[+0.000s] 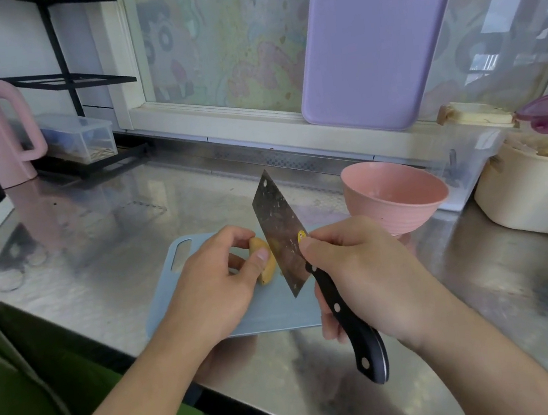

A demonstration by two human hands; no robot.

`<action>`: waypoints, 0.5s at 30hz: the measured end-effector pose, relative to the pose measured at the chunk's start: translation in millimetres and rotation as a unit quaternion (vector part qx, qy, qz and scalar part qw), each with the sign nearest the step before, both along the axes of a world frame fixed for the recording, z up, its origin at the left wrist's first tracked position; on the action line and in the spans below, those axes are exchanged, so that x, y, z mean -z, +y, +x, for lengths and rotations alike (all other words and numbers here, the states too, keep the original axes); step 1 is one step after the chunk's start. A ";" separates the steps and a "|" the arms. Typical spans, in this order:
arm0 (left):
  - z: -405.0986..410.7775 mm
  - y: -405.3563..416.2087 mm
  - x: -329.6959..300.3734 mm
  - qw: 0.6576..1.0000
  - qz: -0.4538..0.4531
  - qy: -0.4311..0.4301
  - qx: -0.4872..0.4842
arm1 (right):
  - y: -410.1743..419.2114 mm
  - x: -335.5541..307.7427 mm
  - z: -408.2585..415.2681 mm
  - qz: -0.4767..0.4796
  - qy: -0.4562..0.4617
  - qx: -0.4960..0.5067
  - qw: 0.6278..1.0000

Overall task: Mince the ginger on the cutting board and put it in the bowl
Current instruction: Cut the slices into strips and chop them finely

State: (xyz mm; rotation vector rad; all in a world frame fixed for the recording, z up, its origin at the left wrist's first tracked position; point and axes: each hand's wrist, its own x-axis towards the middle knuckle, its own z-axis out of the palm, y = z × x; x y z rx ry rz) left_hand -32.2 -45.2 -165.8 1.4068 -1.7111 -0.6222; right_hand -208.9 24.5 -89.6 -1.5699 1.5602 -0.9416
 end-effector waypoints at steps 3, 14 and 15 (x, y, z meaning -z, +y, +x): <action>0.0 0.0 -0.3 1.000 0.004 0.006 -0.003 | -1.1 2.0 -0.1 -0.023 0.030 0.014 0.999; -0.1 1.0 -1.3 1.000 0.010 0.016 -0.007 | -0.3 2.4 5.7 -0.041 0.035 0.026 0.998; -0.1 0.9 -1.1 1.000 0.009 0.015 -0.008 | -0.3 2.7 6.1 -0.039 0.036 0.027 0.998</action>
